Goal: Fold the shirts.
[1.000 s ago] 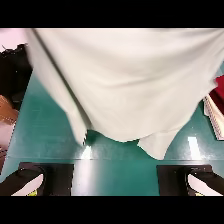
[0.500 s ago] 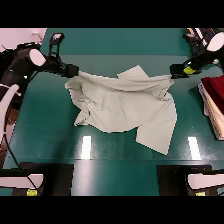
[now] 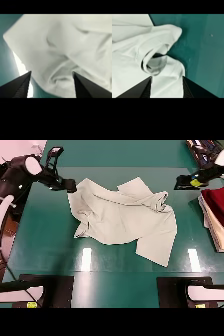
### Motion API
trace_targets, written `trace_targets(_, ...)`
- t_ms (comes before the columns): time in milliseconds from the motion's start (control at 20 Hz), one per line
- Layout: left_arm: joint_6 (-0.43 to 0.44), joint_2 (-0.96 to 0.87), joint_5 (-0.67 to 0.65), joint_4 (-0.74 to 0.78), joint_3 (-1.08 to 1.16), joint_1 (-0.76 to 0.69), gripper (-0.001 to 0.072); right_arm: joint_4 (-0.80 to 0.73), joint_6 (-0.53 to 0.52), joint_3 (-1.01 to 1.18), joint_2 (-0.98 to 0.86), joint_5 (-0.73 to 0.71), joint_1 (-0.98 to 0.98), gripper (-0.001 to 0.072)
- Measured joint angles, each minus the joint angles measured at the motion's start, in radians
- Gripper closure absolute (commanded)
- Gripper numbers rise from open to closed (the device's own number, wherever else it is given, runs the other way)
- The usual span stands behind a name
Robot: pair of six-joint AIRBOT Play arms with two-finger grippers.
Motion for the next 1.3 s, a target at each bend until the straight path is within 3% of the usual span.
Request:
trace_targets(200,-0.040,0.176,-0.033,0.006,-0.247,-0.049,0.0108,0.000,-0.006,-0.157,0.163,-0.007,-0.037,0.0271)
trace_targets(450,-0.078,0.285,-0.006,0.070,-0.492,-0.240,0.0107,0.004,-0.008,-0.336,0.309,-0.060,-0.052,0.0271)
trace_targets(700,-0.197,0.304,0.013,0.220,-0.576,-0.365,0.0107,0.019,-0.008,-0.425,0.378,-0.072,-0.056,0.0271)
trace_targets(1050,-0.237,0.278,0.100,0.261,-0.653,-0.394,0.0111,0.026,-0.008,-0.447,0.401,-0.075,-0.057,0.0271)
trace_targets(1100,-0.238,0.273,0.105,0.263,-0.656,-0.395,0.0372,0.027,-0.008,-0.447,0.401,-0.075,-0.057,0.0273)
trace_targets(1150,-0.241,0.270,0.109,0.264,-0.659,-0.395,0.0686,0.027,-0.008,-0.448,0.401,-0.074,-0.057,0.0273)
trace_targets(1300,-0.245,0.265,0.079,0.286,-0.658,-0.392,0.0680,0.028,-0.008,-0.449,0.402,-0.047,-0.064,0.0279)
